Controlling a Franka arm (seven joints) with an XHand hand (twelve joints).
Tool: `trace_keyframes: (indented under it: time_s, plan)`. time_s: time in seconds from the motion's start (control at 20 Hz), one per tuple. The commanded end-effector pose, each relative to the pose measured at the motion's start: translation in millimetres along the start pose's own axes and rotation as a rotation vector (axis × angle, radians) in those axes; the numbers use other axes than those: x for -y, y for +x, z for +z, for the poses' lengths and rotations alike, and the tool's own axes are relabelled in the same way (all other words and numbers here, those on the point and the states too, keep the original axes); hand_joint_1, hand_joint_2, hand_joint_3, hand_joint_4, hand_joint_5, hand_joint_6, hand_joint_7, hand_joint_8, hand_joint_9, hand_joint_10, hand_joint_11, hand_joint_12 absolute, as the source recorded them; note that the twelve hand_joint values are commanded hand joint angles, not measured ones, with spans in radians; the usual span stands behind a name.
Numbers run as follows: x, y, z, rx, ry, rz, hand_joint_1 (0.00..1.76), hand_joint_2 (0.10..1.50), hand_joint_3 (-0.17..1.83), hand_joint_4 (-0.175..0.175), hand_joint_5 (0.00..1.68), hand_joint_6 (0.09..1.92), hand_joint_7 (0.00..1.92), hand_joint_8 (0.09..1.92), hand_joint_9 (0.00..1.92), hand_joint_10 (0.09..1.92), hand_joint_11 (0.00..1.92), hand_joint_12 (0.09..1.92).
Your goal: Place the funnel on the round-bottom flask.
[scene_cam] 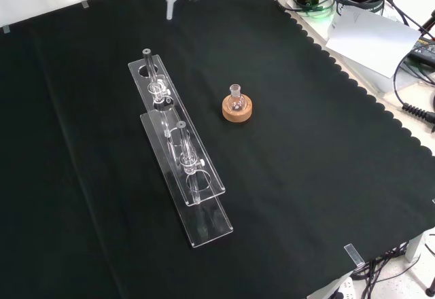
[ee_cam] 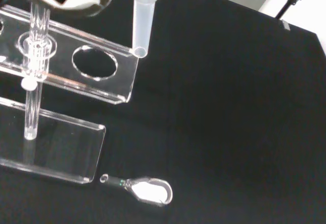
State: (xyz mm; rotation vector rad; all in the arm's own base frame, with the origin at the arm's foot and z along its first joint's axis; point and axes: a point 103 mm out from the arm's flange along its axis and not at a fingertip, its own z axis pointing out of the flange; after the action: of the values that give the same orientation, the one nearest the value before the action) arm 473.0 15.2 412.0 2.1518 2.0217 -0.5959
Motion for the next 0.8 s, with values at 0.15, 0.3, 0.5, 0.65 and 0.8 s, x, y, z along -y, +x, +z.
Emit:
trace_keyframes:
  time_s: [0.15,0.3,0.5,0.65,0.8]
  plan:
    - [62.5,4.7,7.4,-0.021,0.001,0.021,0.93,0.66,0.7,0.012,0.77,0.76,0.71,0.63,1.01,0.43,0.68,1.23]
    - [79.9,11.1,12.9,-0.034,0.005,0.024,0.93,0.66,0.7,0.012,0.77,0.76,0.71,0.63,1.01,0.43,0.69,1.23]
    - [102.5,26.6,26.4,-0.052,0.019,0.012,0.93,0.66,0.7,0.012,0.77,0.76,0.72,0.63,1.02,0.43,0.69,1.22]
    - [118.2,43.0,41.0,-0.066,0.036,-0.001,0.93,0.66,0.71,0.012,0.77,0.77,0.72,0.63,1.02,0.43,0.69,1.22]
    - [131.8,63.3,56.8,-0.08,0.052,-0.02,0.93,0.66,0.71,0.012,0.78,0.77,0.72,0.63,1.02,0.43,0.7,1.22]
